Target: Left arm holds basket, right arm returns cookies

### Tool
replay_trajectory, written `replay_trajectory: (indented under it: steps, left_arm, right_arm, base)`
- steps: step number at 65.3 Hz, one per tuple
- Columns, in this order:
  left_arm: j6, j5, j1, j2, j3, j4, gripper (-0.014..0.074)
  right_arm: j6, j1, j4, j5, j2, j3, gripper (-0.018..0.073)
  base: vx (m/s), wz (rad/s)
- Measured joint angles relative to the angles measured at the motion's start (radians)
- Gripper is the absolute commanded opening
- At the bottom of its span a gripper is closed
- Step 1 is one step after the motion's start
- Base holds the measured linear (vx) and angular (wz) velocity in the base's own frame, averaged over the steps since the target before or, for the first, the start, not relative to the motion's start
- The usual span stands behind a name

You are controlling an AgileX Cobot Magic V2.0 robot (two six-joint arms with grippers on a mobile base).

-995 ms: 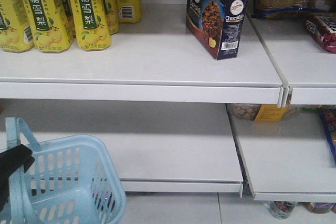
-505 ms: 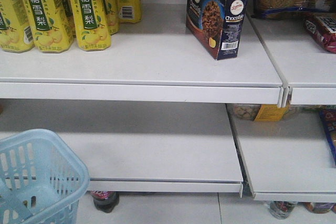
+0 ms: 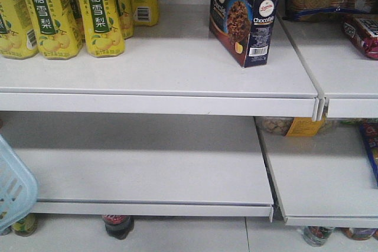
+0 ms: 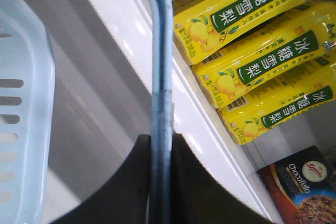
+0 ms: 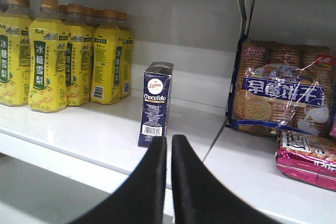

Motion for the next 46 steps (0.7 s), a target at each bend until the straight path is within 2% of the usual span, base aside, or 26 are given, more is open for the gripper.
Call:
replay_trajectory:
  steps: [5,10,32,36,40,46]
  left_arm:
    - [0.001,0.0,0.011,-0.016,0.0,0.065,0.0]
    - [0.004,0.002,0.014,-0.018,0.0,0.095,0.0]
    - [0.012,0.013,0.014,-0.018,0.0,0.103,0.0]
    - [0.053,0.017,0.014,-0.018,0.0,0.103,0.0]
    - [0.138,0.019,0.014,-0.018,0.0,0.083,0.0]
    - [0.311,0.035,0.014,-0.018,0.0,-0.021,0.0]
  right_arm:
    - [0.0,0.0,0.0,0.0,0.0,0.0,-0.0011]
    - [0.0,0.0,0.0,0.0,0.0,0.0,-0.0011]
    - [0.0,0.0,0.0,0.0,0.0,0.0,-0.0011]
    - [0.0,0.0,0.0,0.0,0.0,0.0,-0.0011]
    - [0.0,0.0,0.0,0.0,0.0,0.0,-0.0011]
    - [0.0,0.0,0.0,0.0,0.0,0.0,-0.0011]
  base:
    - [0.0,0.0]
    - [0.0,0.0]
    - [0.0,0.0]
    - [0.0,0.0]
    - [0.0,0.0]
    - [0.0,0.0]
